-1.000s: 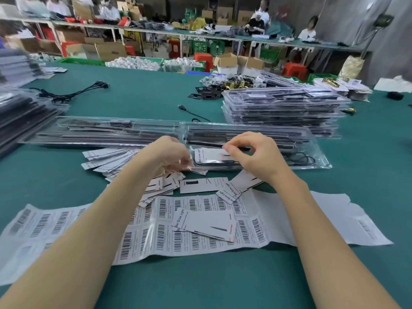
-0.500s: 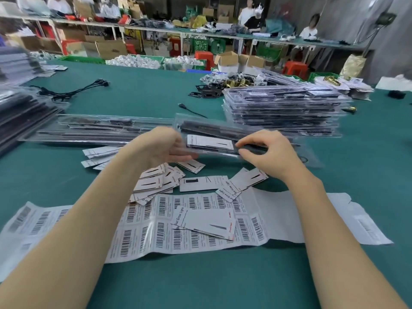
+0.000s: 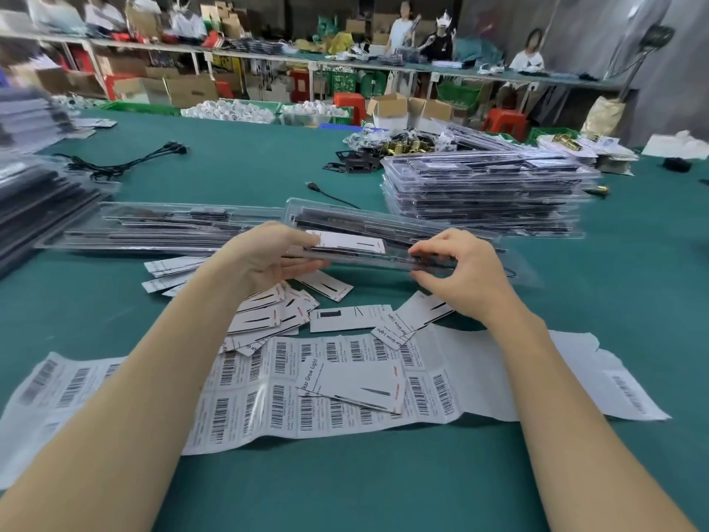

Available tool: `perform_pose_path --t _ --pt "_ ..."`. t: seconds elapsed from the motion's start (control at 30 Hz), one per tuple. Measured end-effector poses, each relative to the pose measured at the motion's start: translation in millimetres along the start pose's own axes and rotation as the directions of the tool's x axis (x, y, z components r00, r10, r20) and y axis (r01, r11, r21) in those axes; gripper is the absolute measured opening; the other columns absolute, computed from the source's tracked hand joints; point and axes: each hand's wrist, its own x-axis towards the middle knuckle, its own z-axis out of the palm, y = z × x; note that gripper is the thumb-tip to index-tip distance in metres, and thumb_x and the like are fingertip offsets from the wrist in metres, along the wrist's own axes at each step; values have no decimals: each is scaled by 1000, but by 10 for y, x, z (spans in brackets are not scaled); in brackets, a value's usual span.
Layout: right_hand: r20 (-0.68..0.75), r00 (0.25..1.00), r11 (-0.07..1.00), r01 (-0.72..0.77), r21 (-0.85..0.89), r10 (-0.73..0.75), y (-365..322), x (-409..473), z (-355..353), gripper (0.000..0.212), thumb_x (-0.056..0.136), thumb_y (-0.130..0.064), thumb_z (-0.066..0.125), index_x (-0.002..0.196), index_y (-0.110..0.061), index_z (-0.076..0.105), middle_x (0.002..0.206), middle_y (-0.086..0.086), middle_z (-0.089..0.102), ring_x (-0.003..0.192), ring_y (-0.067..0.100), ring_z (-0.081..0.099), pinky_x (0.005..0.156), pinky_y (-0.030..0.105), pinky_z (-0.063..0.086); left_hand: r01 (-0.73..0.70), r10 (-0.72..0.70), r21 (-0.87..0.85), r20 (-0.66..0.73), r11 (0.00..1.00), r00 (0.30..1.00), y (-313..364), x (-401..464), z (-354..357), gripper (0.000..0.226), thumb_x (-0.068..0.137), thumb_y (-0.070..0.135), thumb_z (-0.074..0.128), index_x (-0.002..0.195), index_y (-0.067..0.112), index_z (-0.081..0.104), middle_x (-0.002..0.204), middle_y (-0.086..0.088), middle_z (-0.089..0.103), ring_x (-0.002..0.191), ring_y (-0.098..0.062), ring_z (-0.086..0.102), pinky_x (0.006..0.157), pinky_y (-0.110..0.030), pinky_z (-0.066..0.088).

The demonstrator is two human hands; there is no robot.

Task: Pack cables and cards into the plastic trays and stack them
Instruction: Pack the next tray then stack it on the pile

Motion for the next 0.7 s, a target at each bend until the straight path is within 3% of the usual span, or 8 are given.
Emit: perform_pose_path --t 0.1,0.2,0.37,0.47,0.6,0.7 --pt "-36 998 999 54 3 -54 -72 20 34 28 80 -22 79 106 -31 76 100 -9 66 99 11 53 89 37 48 8 -7 -86 11 996 1000 25 -23 -94 23 92 1 66 113 2 56 111 -27 69 85 -29 76 61 -26 61" --pt "-87 989 985 105 -138 -117 -105 51 31 30 79 -27 76 108 -34 75 99 -13 65 100 12 48 86 36 39 37 -31 -162 37 986 999 28 -32 -159 31 92 -1 62 120 5 51 107 -28 71 87 -32 75 65 -30 63" --pt "-169 981 961 44 -272 -93 -142 13 154 23 74 -23 79 96 -28 74 92 -11 59 99 18 48 81 31 26 59 -49 -179 62 982 997 26 -33 -212 31 89 -2 61 114 10 48 100 -29 72 87 -34 75 72 -35 63" --pt "-194 975 952 47 -301 -109 -166 10 221 23 73 -19 80 94 -25 75 90 -8 61 95 20 51 78 30 25 76 -62 -180 86 981 994 24 -34 -267 38 88 -2 63 118 13 47 110 -34 68 93 -37 74 72 -36 63" --pt "-205 975 958 27 -284 -88 -176 11 237 21 74 -19 79 94 -26 77 90 -7 63 91 20 54 78 31 30 83 -67 -165 101 983 993 33 -51 -290 35 86 -2 64 111 16 47 102 -30 71 92 -35 74 70 -34 63" --pt "-198 976 953 30 -301 -93 -174 -4 231 22 75 -20 78 96 -26 77 91 -8 62 92 20 54 79 31 28 91 -69 -172 129 981 989 12 -69 -262 42 81 -1 65 116 13 46 107 -30 70 96 -35 73 74 -34 63"
